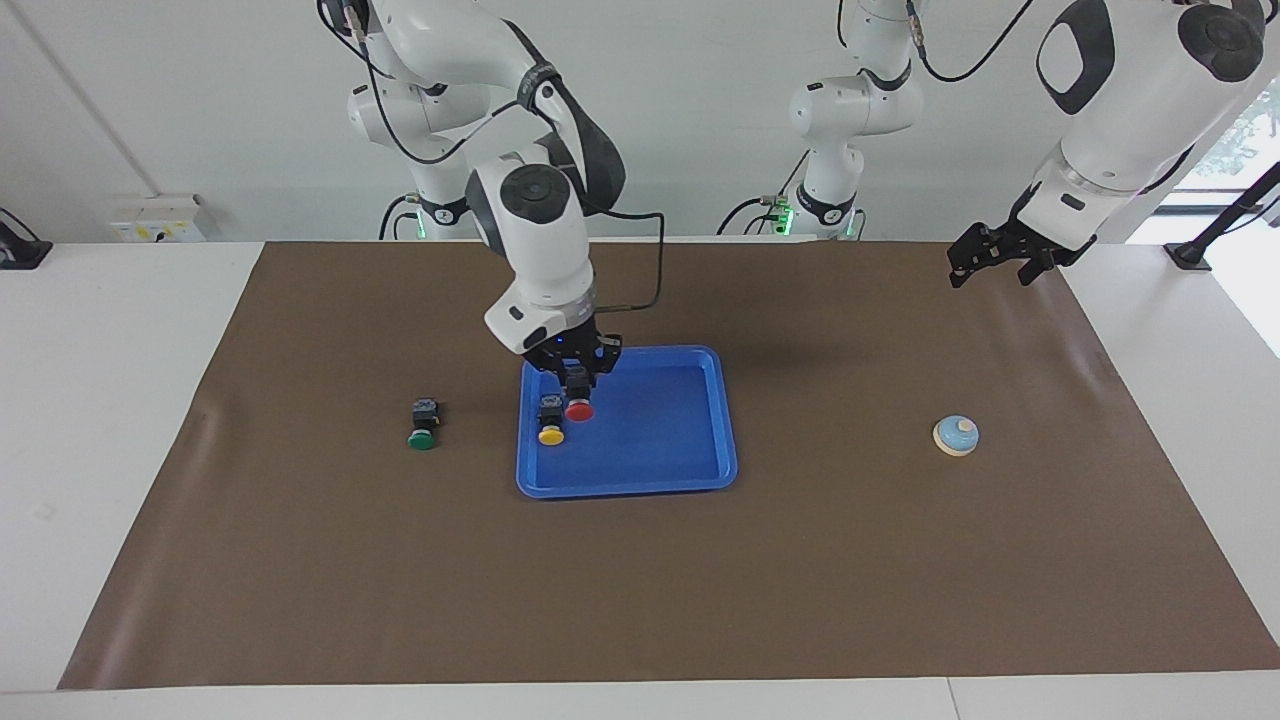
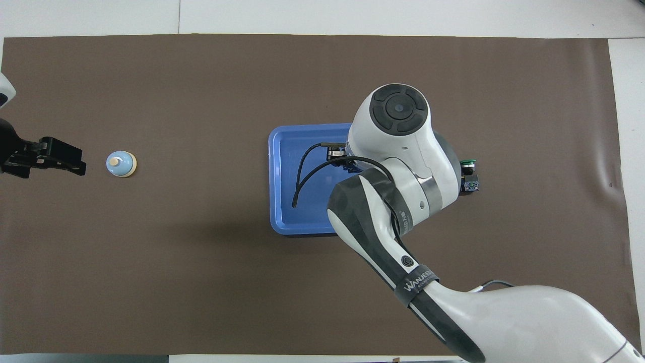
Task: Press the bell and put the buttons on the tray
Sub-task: 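Grasp the red button and place it in the blue tray, then move the right gripper back and grasp the green button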
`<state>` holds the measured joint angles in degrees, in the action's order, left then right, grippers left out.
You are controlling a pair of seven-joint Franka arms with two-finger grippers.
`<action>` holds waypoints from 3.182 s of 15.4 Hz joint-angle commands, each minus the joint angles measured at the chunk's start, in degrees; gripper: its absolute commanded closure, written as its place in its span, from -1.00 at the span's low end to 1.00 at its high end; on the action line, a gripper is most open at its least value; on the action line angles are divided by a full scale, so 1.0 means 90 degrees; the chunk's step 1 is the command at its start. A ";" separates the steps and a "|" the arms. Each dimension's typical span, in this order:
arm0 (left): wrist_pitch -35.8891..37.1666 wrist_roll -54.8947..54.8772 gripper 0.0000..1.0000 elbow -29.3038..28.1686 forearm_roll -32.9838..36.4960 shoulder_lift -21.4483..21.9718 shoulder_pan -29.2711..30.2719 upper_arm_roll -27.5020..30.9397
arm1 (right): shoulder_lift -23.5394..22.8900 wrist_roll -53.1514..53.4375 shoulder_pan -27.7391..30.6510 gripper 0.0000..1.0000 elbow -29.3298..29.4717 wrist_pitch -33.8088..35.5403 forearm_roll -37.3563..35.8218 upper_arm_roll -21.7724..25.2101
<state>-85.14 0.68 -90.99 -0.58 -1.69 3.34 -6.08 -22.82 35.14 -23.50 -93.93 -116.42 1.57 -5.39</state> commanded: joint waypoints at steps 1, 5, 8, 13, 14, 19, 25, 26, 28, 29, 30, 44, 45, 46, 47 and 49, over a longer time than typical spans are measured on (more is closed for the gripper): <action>-0.0062 -0.0066 -1.00 -0.0037 0.0016 0.0071 0.0000 0.0011 | -0.0160 0.0060 0.0072 1.00 -0.0264 -0.0382 -0.0028 0.0023; -0.0062 -0.0066 -1.00 -0.0037 0.0016 0.0071 0.0000 0.0011 | -0.0063 0.0157 0.0033 1.00 -0.1018 -0.1028 -0.0009 0.0014; -0.0062 -0.0076 -1.00 -0.0037 0.0016 0.0071 0.0000 0.0011 | -0.0014 0.0207 -0.0035 1.00 -0.1107 -0.1058 -0.0009 0.0013; -0.0062 -0.0076 -1.00 -0.0037 0.0016 0.0071 0.0000 0.0011 | 0.0025 0.0510 -0.0182 -1.00 -0.1078 -0.0883 -0.0009 0.0043; -0.0062 -0.0066 -1.00 -0.0037 0.0016 0.0071 0.0000 0.0011 | 0.0112 0.0471 -0.0104 -1.00 -0.1049 -0.0786 -0.0019 0.0052; -0.0062 -0.0076 -1.00 -0.0037 0.0016 0.0071 0.0000 0.0011 | 0.0650 -0.0924 0.0987 -1.00 -0.1077 -0.0016 -0.0038 0.0111; -0.0062 -0.0066 -1.00 -0.0037 0.0016 0.0071 0.0000 0.0011 | 0.1040 -0.2935 0.2444 -1.00 -0.1857 -0.0022 -0.0048 0.0121; -0.0062 -0.0076 -1.00 -0.0037 0.0016 0.0071 0.0000 0.0011 | 0.1109 -0.3131 0.2561 -1.00 -0.2033 -0.0081 -0.0058 0.0121; -0.0062 -0.0066 -1.00 -0.0037 0.0016 0.0071 0.0000 0.0011 | 0.1187 -0.3697 0.2738 -1.00 -0.2365 -0.0441 -0.0058 0.0121; -0.0062 -0.0066 -1.00 -0.0037 0.0016 0.0071 0.0010 0.0011 | 0.1217 -0.3854 0.2758 -1.00 -0.2570 -0.0714 -0.0058 0.0121; -0.0062 -0.0076 -1.00 -0.0037 0.0016 0.0071 0.0000 0.0011 | 0.1256 -0.3865 0.2758 -1.00 -0.2755 -0.0958 -0.0058 0.0121; -0.0062 -0.0066 -1.00 -0.0037 0.0016 0.0071 0.0000 0.0011 | 0.1188 -0.3758 0.2660 1.00 -0.3393 -0.2133 -0.0048 0.0101; -0.0062 -0.0076 -1.00 -0.0037 0.0016 0.0071 0.0000 0.0011 | 0.1197 -0.3768 0.2660 1.00 -0.3218 -0.2007 -0.0048 0.0092; -0.0062 -0.0076 -1.00 -0.0037 0.0016 0.0071 0.0010 0.0011 | 0.1197 -0.3768 0.2660 1.00 -0.2917 -0.1571 -0.0038 0.0063; -0.0062 -0.0066 -1.00 -0.0037 0.0016 0.0071 0.0000 0.0011 | 0.1188 -0.3729 0.2612 1.00 -0.2527 -0.1131 0.0020 0.0043; -0.0062 -0.0066 -1.00 -0.0037 0.0016 0.0071 0.0000 0.0011 | 0.1042 -0.3156 0.2155 1.00 -0.1610 -0.0340 0.0098 0.0033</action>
<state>-85.14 0.68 -90.99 -0.58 -1.69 3.34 -6.08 -12.94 2.38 -0.66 -116.65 -126.95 1.54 -4.72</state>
